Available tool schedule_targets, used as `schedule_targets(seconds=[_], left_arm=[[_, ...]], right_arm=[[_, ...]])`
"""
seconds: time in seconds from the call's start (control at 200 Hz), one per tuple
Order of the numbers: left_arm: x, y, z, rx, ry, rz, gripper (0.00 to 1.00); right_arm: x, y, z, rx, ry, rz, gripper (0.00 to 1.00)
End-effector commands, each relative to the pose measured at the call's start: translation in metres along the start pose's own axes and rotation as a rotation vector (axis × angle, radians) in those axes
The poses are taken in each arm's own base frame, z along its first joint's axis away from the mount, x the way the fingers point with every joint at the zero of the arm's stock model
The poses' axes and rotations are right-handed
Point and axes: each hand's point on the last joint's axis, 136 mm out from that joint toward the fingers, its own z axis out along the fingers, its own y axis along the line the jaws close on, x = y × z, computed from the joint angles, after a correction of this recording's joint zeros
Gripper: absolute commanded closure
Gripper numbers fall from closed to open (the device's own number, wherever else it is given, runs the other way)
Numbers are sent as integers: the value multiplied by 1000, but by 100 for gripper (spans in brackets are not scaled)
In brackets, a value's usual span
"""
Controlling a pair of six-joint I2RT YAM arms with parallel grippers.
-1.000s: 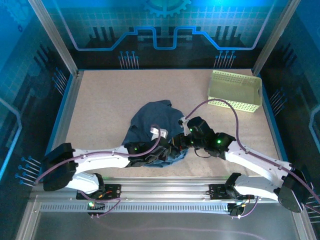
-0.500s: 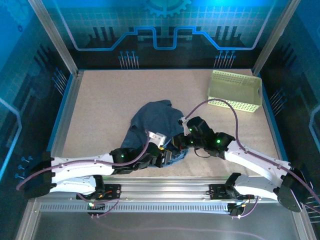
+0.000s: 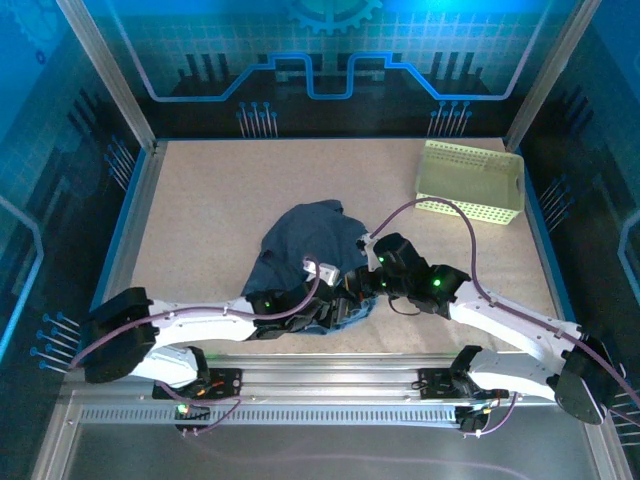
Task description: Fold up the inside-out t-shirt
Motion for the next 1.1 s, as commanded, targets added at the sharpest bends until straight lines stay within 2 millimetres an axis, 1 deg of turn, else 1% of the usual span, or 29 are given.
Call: schedule_targets(seconds=[0.0, 0.12, 0.19, 0.33, 0.465, 0.615, 0.715, 0.8, 0.84, 0.925, 1.031, 1.096], left_arm=[[-15, -15, 5, 54, -32, -23, 55], [-19, -18, 7, 61, -38, -19, 53], [-20, -17, 10, 47, -42, -17, 52], [-24, -10, 17, 0, -52, -15, 57], [-25, -3, 22, -49, -49, -12, 70], [-28, 2, 17, -65, -67, -17, 84], [-31, 1, 6, -57, -80, -18, 94], [-33, -1, -7, -42, -89, -16, 100], [-34, -4, -15, -30, -96, -13, 100], [-34, -5, -33, -30, -107, 5, 100], [-39, 0, -53, -37, -123, -3, 100], [-44, 4, -63, -42, -137, -4, 100]], right_arm=[[-7, 7, -5, -20, -23, 8, 100], [-6, 7, -5, -22, -19, 5, 100], [-5, 8, -5, -25, -18, 6, 100], [-5, 7, -4, -26, -20, 10, 100], [-6, 7, -5, -21, -22, 6, 100], [-5, 0, -5, 17, -23, 2, 100], [-6, -10, -5, 64, -22, 1, 100], [-10, -25, -4, 123, -13, 14, 100], [-12, -32, -2, 146, -10, 16, 100], [-20, -39, 2, 177, -15, -5, 100], [-30, -42, 6, 200, -13, -40, 100], [-32, -41, 5, 208, -9, -75, 87]])
